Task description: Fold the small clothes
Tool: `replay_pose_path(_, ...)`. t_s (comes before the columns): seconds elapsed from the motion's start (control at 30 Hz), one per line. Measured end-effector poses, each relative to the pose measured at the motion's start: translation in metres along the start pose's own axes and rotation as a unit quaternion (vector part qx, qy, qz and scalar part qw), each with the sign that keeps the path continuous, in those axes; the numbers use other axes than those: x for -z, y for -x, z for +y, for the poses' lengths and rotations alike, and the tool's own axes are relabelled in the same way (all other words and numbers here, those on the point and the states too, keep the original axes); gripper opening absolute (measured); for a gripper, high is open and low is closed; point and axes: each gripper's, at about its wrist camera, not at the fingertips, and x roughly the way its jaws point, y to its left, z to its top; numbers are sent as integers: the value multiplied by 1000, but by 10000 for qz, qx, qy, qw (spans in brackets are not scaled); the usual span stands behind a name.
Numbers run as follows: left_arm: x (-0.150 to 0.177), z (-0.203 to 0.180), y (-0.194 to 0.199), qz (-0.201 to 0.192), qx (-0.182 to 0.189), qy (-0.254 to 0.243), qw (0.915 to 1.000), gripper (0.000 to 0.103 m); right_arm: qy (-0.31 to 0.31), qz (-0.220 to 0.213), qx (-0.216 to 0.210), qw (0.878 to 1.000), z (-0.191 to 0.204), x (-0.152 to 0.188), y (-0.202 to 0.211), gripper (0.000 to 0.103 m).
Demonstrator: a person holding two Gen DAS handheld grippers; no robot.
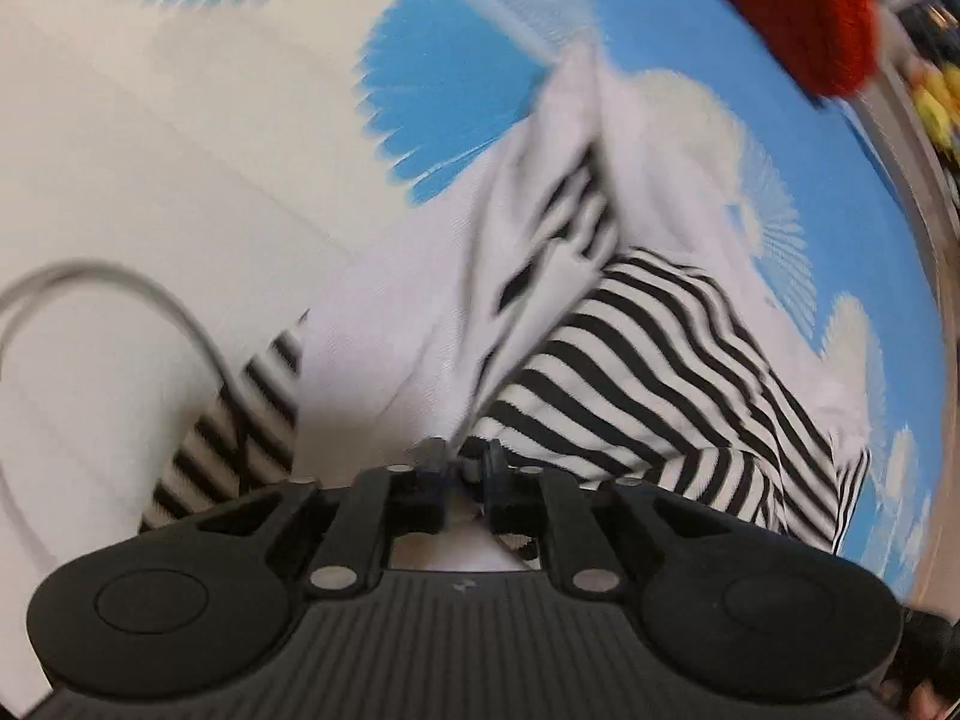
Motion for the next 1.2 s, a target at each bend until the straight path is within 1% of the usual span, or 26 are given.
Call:
replay_pose_path(0.03, -1, -11, 10, -247, 79, -327, 9991, 13, 148, -97, 21, 9998, 6, 0, 4, 17)
replay_pose_path(0.07, -2, -18, 18, -491, 123, -515, 9974, 18, 315, -371, 77, 9988, 13, 0, 14, 19)
replay_pose_path(0.13, 0, -27, 35, -1010, 268, -758, 9916, 20, 732, -1205, 378, 9893, 26, 3, 39, 29)
replay_pose_path(0.17, 0, -32, 37, -1105, 354, -849, 9896, 20, 990, -1625, 538, 9802, 34, 7, 49, 31)
replay_pose_path(0.2, 2, -36, 37, -1110, 479, -919, 9884, 20, 1213, -1872, 560, 9732, 41, 9, 56, 35)
replay_pose_path(0.23, 4, -39, 34, -1049, 603, -943, 9882, 20, 1401, -1952, 399, 9699, 46, 11, 60, 38)
replay_pose_path(0.27, 5, -41, 28, -906, 728, -964, 9885, 20, 1529, -1830, 65, 9711, 48, 11, 59, 38)
replay_pose_path(0.3, 6, -43, 19, -684, 822, -995, 9893, 20, 1579, -1496, -352, 9754, 49, 12, 54, 39)
replay_pose_path(0.33, 10, -43, 11, -502, 809, -1039, 9900, 20, 1506, -1096, -699, 9800, 47, 12, 45, 39)
replay_pose_path(0.37, 13, -43, 0, -297, 568, -1110, 9917, 20, 1308, -681, -907, 9849, 42, 12, 35, 39)
replay_pose_path(0.4, 16, -42, -11, -141, 183, -1186, 9927, 20, 1136, -396, -830, 9893, 37, 13, 24, 39)
replay_pose_path(0.43, 20, -40, -21, 5, -198, -1252, 9919, 17, 1077, -183, -538, 9926, 34, 15, 13, 39)
replay_pose_path(0.47, 22, -37, -27, 89, -347, -1234, 9917, 12, 1124, -84, -178, 9935, 33, 17, 4, 39)
replay_pose_path(0.5, 23, -37, -26, 49, -344, -1157, 9927, 12, 1158, -88, 50, 9932, 31, 17, -1, 39)
replay_pose_path(0.53, 22, -40, -21, -23, -337, -1155, 9927, 12, 1132, -106, 85, 9935, 31, 17, -2, 39)
replay_pose_path(0.6, 25, -55, -7, -382, -192, -1468, 9882, 20, 1176, -256, -48, 9927, 37, 16, 6, 39)
replay_pose_path(0.67, 26, -63, -2, -579, -86, -1675, 9841, 27, 1558, -553, -116, 9862, 46, 24, 15, 40)
replay_pose_path(0.7, 25, -62, -6, -537, -65, -1641, 9850, 29, 1695, -601, -83, 9837, 50, 25, 14, 42)
replay_pose_path(0.73, 22, -59, -14, -408, -122, -1561, 9868, 30, 1694, -514, 18, 9842, 48, 26, 9, 42)
replay_pose_path(0.8, 25, -48, -32, 20, -412, -1363, 9898, 29, 1428, -227, 184, 9893, 37, 26, -8, 42)
replay_pose_path(0.87, 27, -50, -26, -53, -440, -1316, 9903, 29, 1261, -113, 205, 9917, 35, 31, -12, 41)
replay_pose_path(0.9, 28, -55, -19, -164, -500, -1417, 9885, 30, 1326, -185, 237, 9907, 38, 34, -9, 41)
replay_pose_path(1.0, 39, -74, 18, -864, -514, -1856, 9775, 37, 1708, -784, 238, 9819, 51, 47, 17, 41)
replay_pose_path(1.07, 46, -81, 43, -1287, -422, -2089, 9685, 40, 1970, -1318, 185, 9713, 61, 59, 41, 41)
replay_pose_path(1.13, 54, -82, 65, -1526, -324, -2154, 9640, 40, 2077, -1693, 103, 9634, 68, 70, 64, 41)
replay_pose_path(1.2, 57, -85, 83, -1638, -340, -2149, 9622, 40, 2033, -1879, -24, 9609, 71, 79, 90, 41)
